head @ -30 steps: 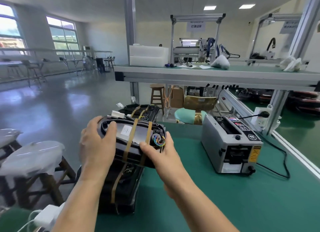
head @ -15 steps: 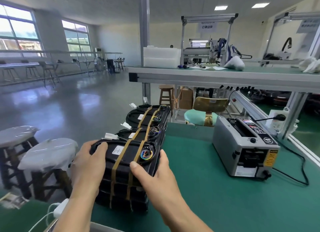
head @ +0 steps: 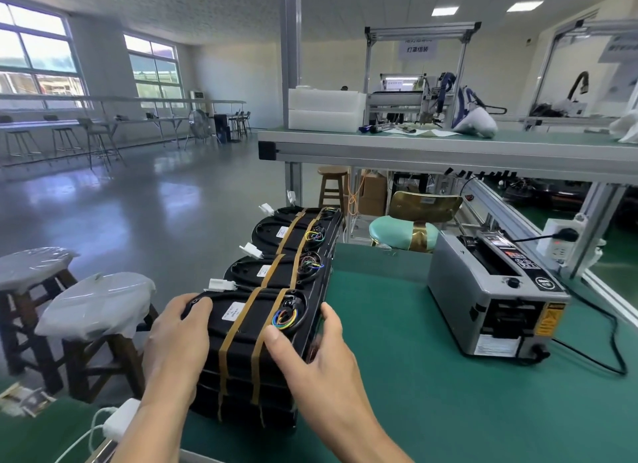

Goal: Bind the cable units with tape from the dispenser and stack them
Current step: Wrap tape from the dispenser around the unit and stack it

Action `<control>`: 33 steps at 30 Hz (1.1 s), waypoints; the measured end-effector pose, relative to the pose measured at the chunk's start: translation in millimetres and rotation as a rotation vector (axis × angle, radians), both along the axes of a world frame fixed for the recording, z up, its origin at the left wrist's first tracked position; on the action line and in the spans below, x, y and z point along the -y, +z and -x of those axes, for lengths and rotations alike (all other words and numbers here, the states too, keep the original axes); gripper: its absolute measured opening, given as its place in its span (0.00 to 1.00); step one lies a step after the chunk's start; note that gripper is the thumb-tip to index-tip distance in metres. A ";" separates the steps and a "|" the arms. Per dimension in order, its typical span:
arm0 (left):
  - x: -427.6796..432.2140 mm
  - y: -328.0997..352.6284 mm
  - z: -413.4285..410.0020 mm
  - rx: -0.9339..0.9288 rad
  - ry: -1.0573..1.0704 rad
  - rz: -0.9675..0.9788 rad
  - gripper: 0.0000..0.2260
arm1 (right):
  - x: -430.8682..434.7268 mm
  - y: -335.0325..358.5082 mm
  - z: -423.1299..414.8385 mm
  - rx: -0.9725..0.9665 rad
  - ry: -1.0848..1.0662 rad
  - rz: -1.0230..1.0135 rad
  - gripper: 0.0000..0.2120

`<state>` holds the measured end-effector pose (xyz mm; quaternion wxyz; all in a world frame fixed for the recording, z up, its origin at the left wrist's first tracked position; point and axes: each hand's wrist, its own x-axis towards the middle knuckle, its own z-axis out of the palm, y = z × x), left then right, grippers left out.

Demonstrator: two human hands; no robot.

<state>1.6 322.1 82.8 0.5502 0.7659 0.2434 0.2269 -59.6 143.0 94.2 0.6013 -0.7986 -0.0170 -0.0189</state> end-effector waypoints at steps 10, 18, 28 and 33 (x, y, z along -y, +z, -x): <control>-2.6 -4.0 -4.2 0.025 -0.002 0.017 0.13 | 29.2 7.1 -73.2 -0.133 -0.190 -0.210 0.44; -3.5 -1.1 -2.8 0.009 -0.035 0.039 0.17 | 14.3 33.4 -145.5 -0.373 -0.117 -0.289 0.56; 0.0 4.2 -0.6 0.030 -0.048 0.062 0.18 | 1.1 26.3 -153.8 -0.276 -0.222 -0.463 0.44; 1.9 7.1 -5.6 0.048 -0.068 0.028 0.12 | 5.6 26.1 -162.0 -0.173 -0.298 -0.413 0.28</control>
